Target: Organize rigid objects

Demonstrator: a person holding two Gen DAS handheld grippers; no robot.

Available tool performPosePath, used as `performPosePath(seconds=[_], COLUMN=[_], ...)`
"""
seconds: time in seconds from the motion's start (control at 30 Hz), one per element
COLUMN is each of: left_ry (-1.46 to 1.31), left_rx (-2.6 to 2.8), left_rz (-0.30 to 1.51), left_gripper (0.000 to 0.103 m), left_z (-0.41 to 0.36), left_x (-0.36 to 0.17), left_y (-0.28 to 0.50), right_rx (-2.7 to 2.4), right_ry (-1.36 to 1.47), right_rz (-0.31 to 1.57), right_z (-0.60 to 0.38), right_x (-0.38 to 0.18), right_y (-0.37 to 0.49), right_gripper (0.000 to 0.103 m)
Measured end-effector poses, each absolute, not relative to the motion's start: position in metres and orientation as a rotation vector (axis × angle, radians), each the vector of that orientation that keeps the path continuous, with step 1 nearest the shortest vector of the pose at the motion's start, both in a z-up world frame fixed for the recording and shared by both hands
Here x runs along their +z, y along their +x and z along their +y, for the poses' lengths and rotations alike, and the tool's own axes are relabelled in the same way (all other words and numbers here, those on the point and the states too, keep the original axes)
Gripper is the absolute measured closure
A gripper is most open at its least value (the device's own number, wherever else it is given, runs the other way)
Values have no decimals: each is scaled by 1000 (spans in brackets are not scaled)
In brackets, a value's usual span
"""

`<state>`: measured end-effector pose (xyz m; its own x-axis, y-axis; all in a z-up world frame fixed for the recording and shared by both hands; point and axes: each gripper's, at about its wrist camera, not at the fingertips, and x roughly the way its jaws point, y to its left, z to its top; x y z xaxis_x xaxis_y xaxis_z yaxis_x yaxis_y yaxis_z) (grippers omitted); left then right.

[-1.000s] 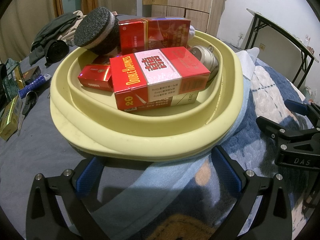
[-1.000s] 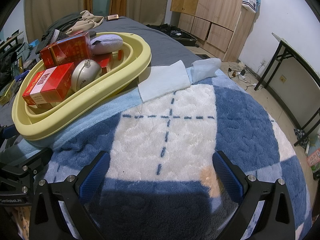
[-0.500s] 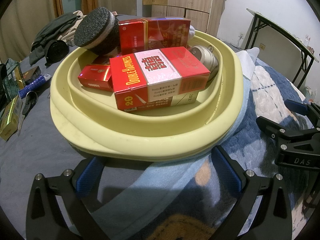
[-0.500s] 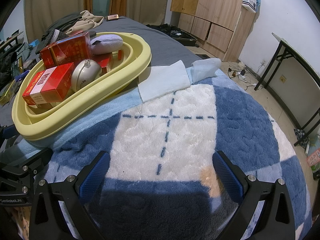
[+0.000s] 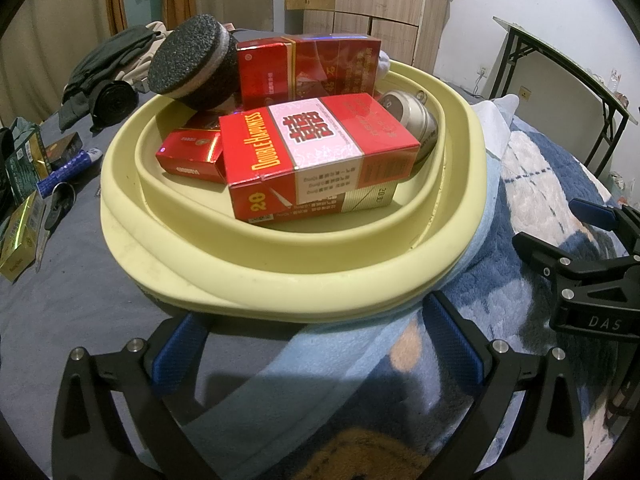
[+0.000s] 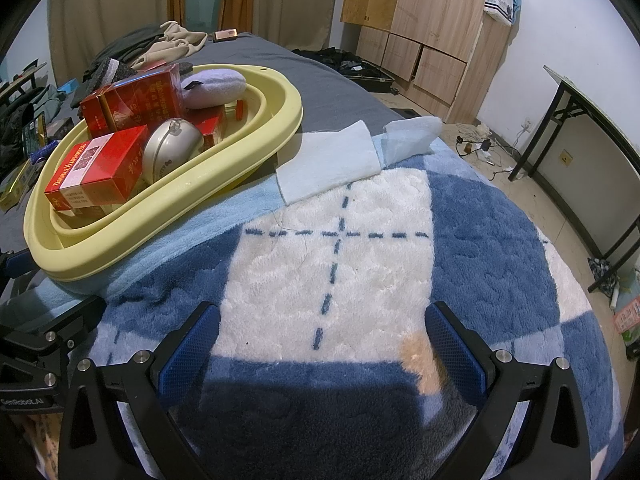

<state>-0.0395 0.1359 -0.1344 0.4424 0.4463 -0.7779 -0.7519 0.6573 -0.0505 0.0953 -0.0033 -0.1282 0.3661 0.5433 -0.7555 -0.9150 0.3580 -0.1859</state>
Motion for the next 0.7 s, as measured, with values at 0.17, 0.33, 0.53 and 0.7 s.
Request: performPosePath(seconds=[0.17, 0.33, 0.53, 0.7], left_ry=[-423, -424, -422, -423], left_rx=[771, 771, 771, 771], left_rz=[815, 816, 816, 815], left_gripper=[0, 0, 0, 0], left_z=[136, 135, 135, 135], left_x=[-134, -134, -135, -135], left_y=[-39, -39, -37, -38], right_rx=[1032, 1032, 1032, 1032], right_ry=[-669, -669, -669, -669], right_rz=[655, 655, 655, 655], right_z=[-3, -3, -3, -3], right_x=[-128, -128, -128, -128], right_y=[95, 96, 95, 95], right_gripper=[0, 0, 0, 0])
